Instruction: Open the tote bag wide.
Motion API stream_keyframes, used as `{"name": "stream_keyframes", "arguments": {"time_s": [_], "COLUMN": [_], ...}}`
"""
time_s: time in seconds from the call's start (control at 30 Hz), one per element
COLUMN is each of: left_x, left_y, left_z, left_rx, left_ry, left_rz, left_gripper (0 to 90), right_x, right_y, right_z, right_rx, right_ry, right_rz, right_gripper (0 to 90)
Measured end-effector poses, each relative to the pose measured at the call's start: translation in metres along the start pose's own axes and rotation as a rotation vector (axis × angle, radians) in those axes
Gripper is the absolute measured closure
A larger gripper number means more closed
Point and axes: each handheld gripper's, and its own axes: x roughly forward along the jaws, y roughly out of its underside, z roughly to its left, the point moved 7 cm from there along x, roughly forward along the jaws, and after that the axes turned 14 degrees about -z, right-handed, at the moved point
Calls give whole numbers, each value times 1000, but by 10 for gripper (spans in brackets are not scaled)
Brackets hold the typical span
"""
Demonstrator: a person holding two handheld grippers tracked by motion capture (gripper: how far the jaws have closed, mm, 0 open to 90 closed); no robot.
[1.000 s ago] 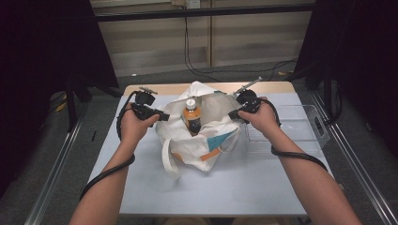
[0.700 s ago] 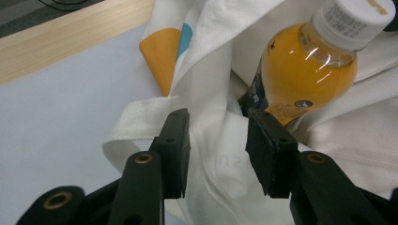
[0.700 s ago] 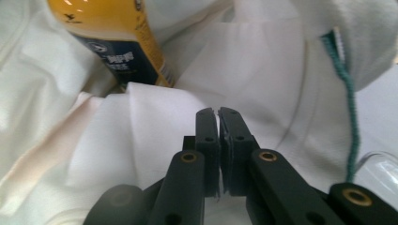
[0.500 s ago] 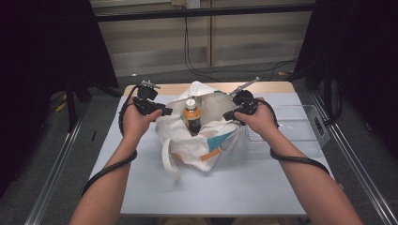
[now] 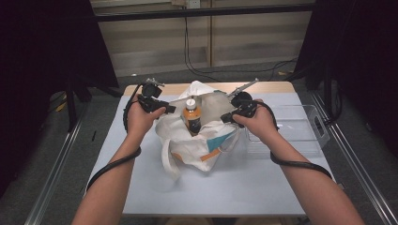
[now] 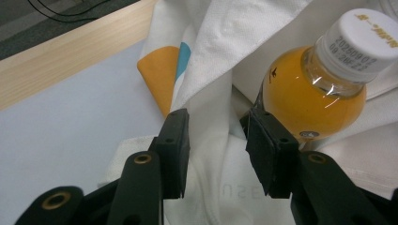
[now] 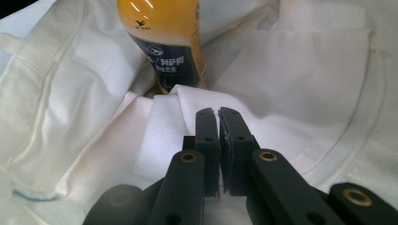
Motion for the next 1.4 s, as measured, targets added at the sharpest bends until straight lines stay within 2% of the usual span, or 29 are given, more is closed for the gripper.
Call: {"name": "stream_keyframes", "arguments": {"time_s": [0.03,0.13,0.27,0.33,0.4,0.47,0.5,0.53,0.7,0.83,0.9,0.93,1.0,1.1,1.13,1.4], "left_x": [0,0,0,0,1,1,2,3,9,11,13,13,16,17,19,23], "left_y": [-3,-7,-10,-12,-13,-15,-16,-16,-18,-18,-18,-17,-17,-17,-17,-21], "left_z": [-2,-2,-1,-1,-3,-3,-3,-2,1,6,7,8,9,11,11,7], "left_rx": [0,14,16,22,17,32,24,34,15,20,8,19,7,14,0,17], "left_ry": [4,-3,-34,-28,-27,-28,-26,-19,-29,-25,-28,-34,-35,-39,-32,-19], "left_rz": [-6,-11,-2,-2,-11,-9,-16,-10,-26,-15,-18,-11,-16,-13,-17,-5], "left_gripper": [589,590,590,590,597,611,627,636,701,743,748,750,750,750,750,736], "right_x": [-2,-6,-8,-6,-6,-5,-5,-4,-4,-4,-4,-4,-4,-3,-3,-3], "right_y": [0,-2,-2,-1,1,2,3,4,8,10,11,11,12,12,12,15], "right_z": [1,5,11,15,17,19,19,19,17,14,14,13,14,14,14,12], "right_rx": [-13,-7,-3,-18,-19,-17,-16,-17,-11,-11,-14,-15,-16,-14,-14,-19], "right_ry": [1,-8,-16,-25,-28,-28,-31,-28,-27,-28,-32,-31,-32,-32,-32,-35], "right_rz": [0,-19,-21,-20,-19,-15,-15,-14,-14,-17,-13,-14,-11,-12,-12,-7], "right_gripper": [865,864,865,865,865,865,865,866,866,866,867,866,866,866,866,866]}}
